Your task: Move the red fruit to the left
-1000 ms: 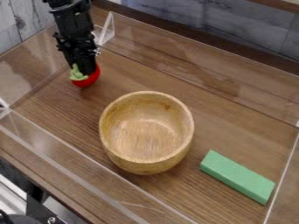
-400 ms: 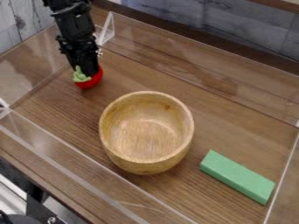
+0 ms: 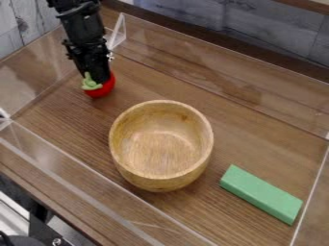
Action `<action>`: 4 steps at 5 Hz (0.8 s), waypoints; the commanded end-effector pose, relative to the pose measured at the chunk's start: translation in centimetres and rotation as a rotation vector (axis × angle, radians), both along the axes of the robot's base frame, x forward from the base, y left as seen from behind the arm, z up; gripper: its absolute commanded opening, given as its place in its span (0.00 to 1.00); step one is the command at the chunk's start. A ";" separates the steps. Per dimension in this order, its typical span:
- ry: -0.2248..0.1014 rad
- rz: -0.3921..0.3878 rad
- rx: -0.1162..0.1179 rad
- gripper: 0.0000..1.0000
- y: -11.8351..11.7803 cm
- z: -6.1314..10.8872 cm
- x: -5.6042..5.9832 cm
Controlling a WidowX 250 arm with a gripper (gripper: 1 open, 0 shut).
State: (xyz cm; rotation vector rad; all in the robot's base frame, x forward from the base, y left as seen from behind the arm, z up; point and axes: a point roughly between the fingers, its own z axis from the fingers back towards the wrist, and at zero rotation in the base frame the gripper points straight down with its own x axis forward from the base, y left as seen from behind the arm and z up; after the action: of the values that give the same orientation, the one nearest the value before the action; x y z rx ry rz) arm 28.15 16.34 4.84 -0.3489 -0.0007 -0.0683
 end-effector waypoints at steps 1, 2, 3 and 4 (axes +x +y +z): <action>-0.049 0.004 0.025 0.00 0.7 1.6 0.4; -0.049 0.006 0.018 0.00 0.6 1.6 0.3; -0.048 0.008 0.011 0.00 0.5 1.6 0.2; -0.039 0.018 0.009 1.00 0.5 2.1 0.0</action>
State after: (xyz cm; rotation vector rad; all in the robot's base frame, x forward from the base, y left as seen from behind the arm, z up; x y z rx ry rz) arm 27.88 16.05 4.97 -0.3811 0.0099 -0.0580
